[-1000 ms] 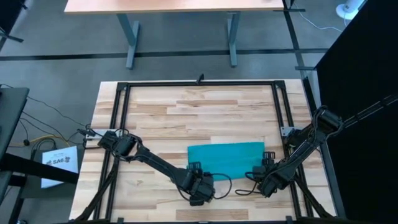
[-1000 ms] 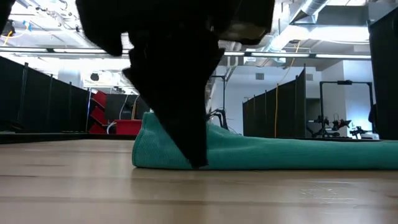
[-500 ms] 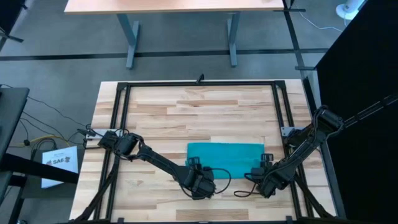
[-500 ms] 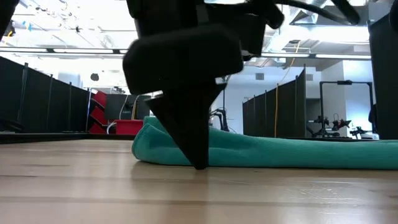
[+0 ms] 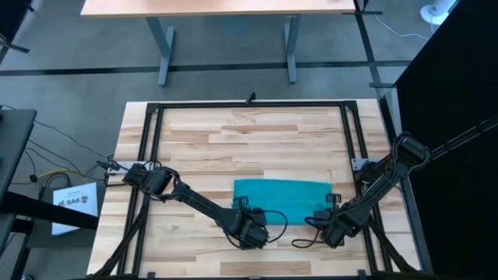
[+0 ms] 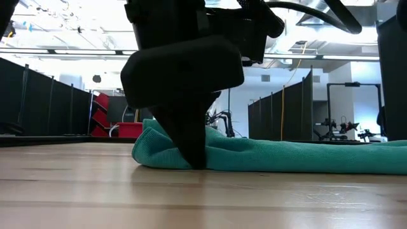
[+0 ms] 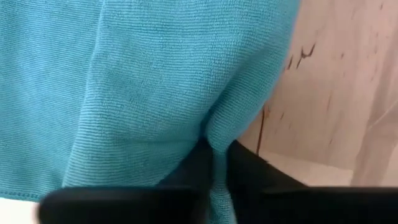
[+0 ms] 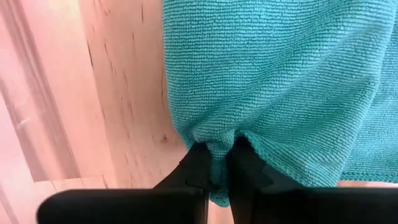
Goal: Roll towel
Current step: Roll the blue towel
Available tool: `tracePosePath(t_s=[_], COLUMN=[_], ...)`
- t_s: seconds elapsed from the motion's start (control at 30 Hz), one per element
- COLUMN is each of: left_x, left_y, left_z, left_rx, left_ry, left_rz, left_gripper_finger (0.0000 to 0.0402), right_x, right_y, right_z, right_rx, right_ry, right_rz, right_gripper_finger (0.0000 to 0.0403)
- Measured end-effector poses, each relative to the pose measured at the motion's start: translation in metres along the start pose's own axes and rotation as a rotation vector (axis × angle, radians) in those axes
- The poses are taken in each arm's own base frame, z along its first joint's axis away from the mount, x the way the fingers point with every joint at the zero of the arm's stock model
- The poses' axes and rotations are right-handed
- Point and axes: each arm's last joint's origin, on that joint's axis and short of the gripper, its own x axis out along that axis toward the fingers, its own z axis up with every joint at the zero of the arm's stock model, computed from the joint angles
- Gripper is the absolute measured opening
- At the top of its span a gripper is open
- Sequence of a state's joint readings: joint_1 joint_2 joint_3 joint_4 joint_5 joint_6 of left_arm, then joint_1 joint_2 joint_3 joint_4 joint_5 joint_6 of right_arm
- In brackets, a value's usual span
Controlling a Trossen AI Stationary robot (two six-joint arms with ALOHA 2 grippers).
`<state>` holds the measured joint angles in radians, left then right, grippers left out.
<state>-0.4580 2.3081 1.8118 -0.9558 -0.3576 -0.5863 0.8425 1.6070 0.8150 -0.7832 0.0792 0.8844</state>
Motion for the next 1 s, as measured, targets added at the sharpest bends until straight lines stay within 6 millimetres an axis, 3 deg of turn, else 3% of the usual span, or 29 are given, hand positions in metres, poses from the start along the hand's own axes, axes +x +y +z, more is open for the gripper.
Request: tracePosePath(t_s=[0.33,0.5,0.7,1.0], left_x=[-0.002,-0.01,-0.035,-0.069], left_y=[0.0,-0.001,0.003,0.015], left_z=[0.0,-0.001,0.0,0.0], left_rx=[0.022,0.013,-0.018,0.007], left_ry=[0.035,0.072,0.098,0.089], left_rz=[-0.058,-0.149,-0.281,-0.364], left_gripper_finger=[0.0009,0.0009,0.0009,0.0008], right_x=[0.0,-0.009,-0.027,-0.041], right_y=[0.003,0.014,0.035,0.062], right_z=[0.0,0.007,0.013,-0.012], right_rx=[0.066,0.071,0.082,0.123], right_ry=[0.022,0.03,-0.007,0.029], right_rz=[0.047,0.14,0.279,0.359], right_gripper_finger=[0.0021,0.0021,0.0021,0.0021])
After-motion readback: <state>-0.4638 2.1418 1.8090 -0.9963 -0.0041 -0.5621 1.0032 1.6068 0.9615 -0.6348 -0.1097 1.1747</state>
